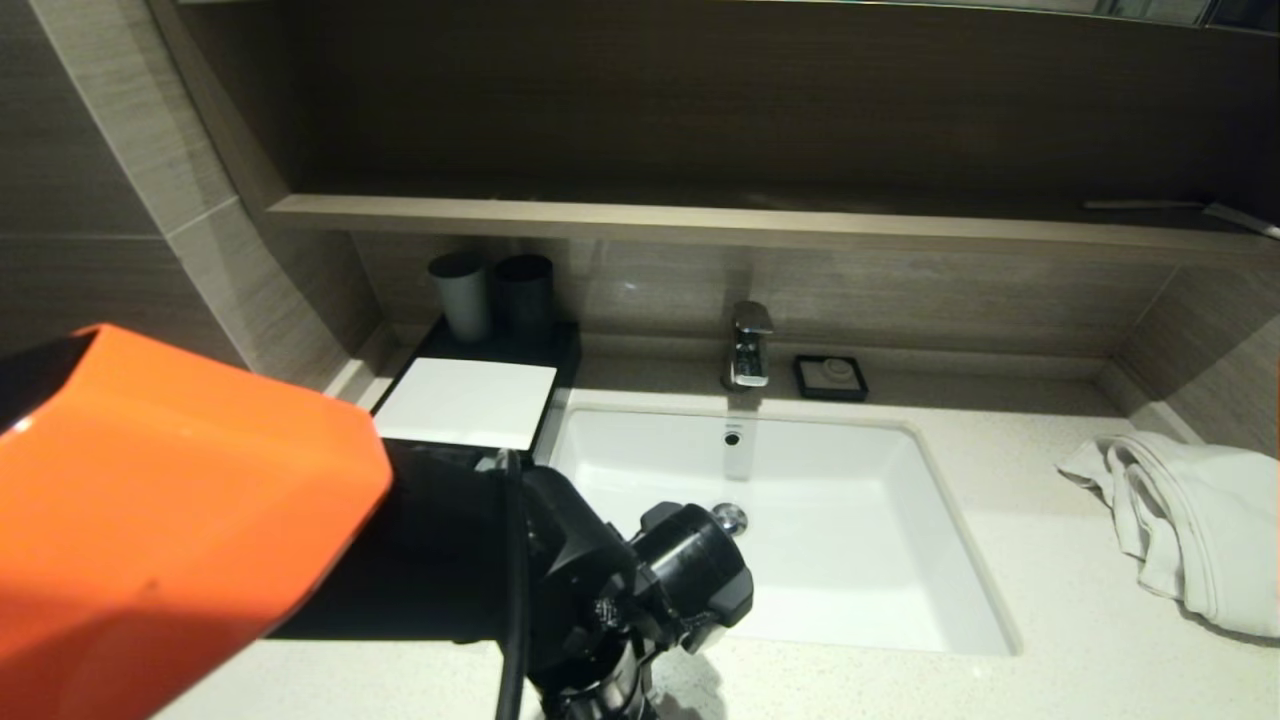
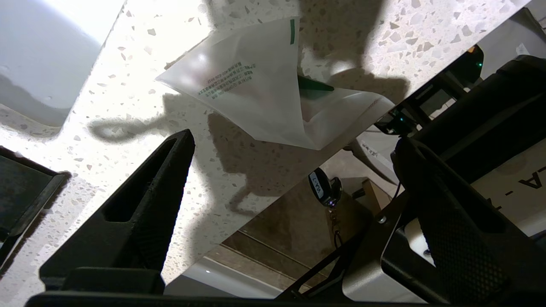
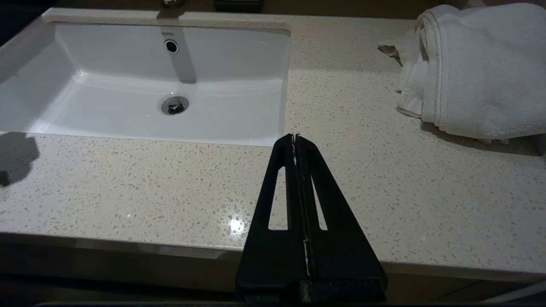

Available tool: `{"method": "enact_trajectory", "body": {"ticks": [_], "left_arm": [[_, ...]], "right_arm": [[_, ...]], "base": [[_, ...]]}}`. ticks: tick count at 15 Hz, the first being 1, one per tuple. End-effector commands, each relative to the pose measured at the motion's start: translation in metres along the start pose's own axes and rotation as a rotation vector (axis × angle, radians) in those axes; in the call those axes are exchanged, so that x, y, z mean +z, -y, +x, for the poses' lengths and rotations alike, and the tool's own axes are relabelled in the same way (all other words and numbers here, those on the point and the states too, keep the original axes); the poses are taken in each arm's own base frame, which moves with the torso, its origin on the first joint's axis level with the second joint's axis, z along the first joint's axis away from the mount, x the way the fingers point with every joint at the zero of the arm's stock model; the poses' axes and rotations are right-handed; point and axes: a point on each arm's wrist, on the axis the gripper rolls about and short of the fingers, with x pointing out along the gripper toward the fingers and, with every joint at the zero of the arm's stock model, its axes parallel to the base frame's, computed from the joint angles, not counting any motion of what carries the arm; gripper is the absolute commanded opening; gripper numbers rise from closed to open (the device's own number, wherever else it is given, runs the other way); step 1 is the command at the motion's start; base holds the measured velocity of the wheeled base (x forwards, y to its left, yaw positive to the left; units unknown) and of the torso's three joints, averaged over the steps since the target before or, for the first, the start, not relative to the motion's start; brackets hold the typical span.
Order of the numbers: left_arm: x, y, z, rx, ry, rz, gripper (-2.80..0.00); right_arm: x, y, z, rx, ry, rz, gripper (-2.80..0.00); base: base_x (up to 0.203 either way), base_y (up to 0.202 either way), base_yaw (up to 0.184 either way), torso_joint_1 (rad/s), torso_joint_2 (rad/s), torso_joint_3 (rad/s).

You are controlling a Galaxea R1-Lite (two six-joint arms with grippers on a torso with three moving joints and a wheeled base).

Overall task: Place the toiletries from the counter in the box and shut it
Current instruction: Pick up the bathroom toiletry

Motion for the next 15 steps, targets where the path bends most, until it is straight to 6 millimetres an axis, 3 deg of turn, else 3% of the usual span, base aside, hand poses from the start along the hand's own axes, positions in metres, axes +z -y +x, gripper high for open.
{"method": "enact_trajectory", "body": {"ticks": [1,15], "left_arm": [[-0.0001,0.0004,0.0029,0.0,-0.012,0.001,0.0],[-0.0019,0.0018,0.0122,-0.003,-0.049,0.006,0.0]], "right_arm": [[0.0,0.0,0.0,0.0,0.0,0.0,-2.8],[0.0,0.0,0.0,0.0,0.0,0.0,-2.8]], "base": [[0.0,0.0,0.0,0.0,0.0,0.0],[0.0,0.0,0.0,0.0,0.0,0.0]]}}
